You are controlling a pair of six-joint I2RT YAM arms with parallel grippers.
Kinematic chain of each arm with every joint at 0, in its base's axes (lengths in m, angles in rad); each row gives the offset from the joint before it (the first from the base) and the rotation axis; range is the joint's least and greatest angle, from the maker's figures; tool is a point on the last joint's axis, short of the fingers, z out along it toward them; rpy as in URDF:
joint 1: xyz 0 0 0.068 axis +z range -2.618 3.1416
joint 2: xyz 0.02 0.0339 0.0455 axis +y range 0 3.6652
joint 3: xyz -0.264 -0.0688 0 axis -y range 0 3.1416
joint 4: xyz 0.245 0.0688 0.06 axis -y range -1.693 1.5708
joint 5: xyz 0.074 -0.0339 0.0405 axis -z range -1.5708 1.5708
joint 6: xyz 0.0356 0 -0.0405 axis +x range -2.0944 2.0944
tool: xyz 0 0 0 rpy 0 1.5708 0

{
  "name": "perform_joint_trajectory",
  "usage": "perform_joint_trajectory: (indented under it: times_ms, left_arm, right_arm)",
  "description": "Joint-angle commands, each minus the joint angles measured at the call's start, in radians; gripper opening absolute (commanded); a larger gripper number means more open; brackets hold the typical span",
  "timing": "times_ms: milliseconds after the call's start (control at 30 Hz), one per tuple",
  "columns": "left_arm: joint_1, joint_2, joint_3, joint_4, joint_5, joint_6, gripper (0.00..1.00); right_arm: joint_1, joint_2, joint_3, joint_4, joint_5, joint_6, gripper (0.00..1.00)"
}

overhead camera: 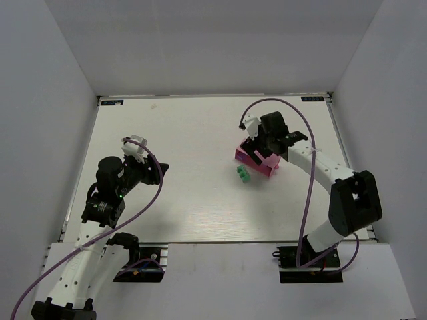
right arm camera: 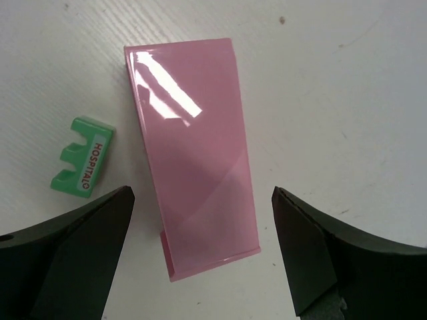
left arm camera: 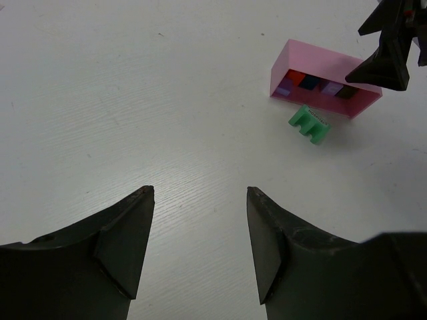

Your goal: Build the wood block tower

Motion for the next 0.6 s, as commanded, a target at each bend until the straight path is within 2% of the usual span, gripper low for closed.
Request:
perform_joint_trajectory:
  times_ms: [0, 133, 567]
  left_arm:
    - [-0.004, -0.003, 0.034, 0.000, 0.009, 0.004, 0.68]
    - [-0.004, -0.003, 0.034, 0.000, 0.018, 0.004, 0.69]
    - [-0.004, -0.003, 0.034, 0.000, 0.018, 0.004, 0.69]
  right_arm:
    - [-0.021, 0.025, 0.037, -0.085, -0.120, -0.039, 0.90]
    - [-0.045, 0.028, 0.038, -0.107, -0.176, -0.065, 0.90]
    - [-0.093, 0.092, 0.058, -0.116, -0.174, -0.101, 0.90]
